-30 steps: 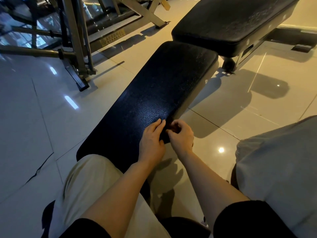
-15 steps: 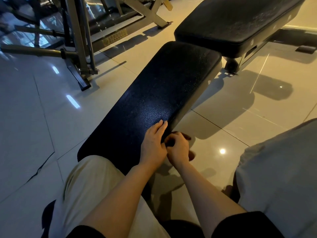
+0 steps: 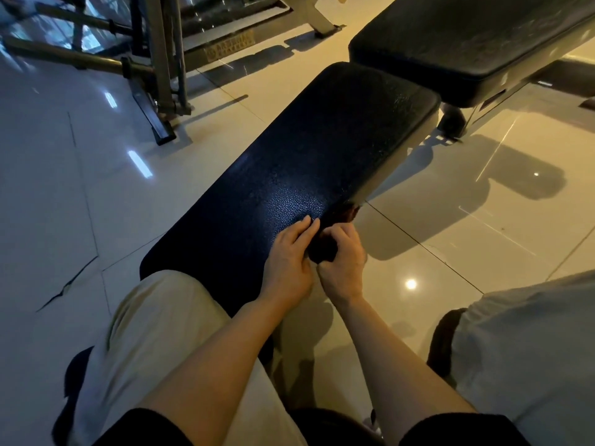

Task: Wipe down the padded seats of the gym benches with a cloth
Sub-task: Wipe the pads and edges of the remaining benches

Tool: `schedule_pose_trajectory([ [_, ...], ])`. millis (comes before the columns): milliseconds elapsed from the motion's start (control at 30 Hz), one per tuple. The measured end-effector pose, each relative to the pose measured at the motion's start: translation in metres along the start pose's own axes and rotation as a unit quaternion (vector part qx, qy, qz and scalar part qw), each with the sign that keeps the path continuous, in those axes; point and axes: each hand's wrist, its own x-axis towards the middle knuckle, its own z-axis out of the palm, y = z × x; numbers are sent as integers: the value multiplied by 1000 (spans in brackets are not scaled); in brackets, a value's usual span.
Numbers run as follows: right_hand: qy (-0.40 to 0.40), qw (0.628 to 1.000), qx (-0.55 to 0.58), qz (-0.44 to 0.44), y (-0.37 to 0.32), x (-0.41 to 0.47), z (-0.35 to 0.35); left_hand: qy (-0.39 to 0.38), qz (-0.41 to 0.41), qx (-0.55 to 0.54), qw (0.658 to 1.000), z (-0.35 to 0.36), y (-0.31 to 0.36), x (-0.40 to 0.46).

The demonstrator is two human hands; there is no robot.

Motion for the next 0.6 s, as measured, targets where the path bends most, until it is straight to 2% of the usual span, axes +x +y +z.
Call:
schedule_pose_trajectory([
  [67, 24, 999, -11, -24, -2, 4, -6, -5, 2, -5, 1000, 0, -1, -1],
  [200, 133, 990, -29, -31, -7, 29, -18, -11, -8, -8, 1000, -1, 0, 0],
  [367, 80, 996, -35, -2, -4, 25, -7, 0, -11, -10, 1000, 3, 2, -2],
  [533, -43, 998, -32, 21, 14, -6, 4, 0, 0, 6, 1000, 0, 2, -1],
  [600, -11, 999, -23, 40, 13, -6, 3, -6, 4, 7, 1000, -1, 1, -1],
])
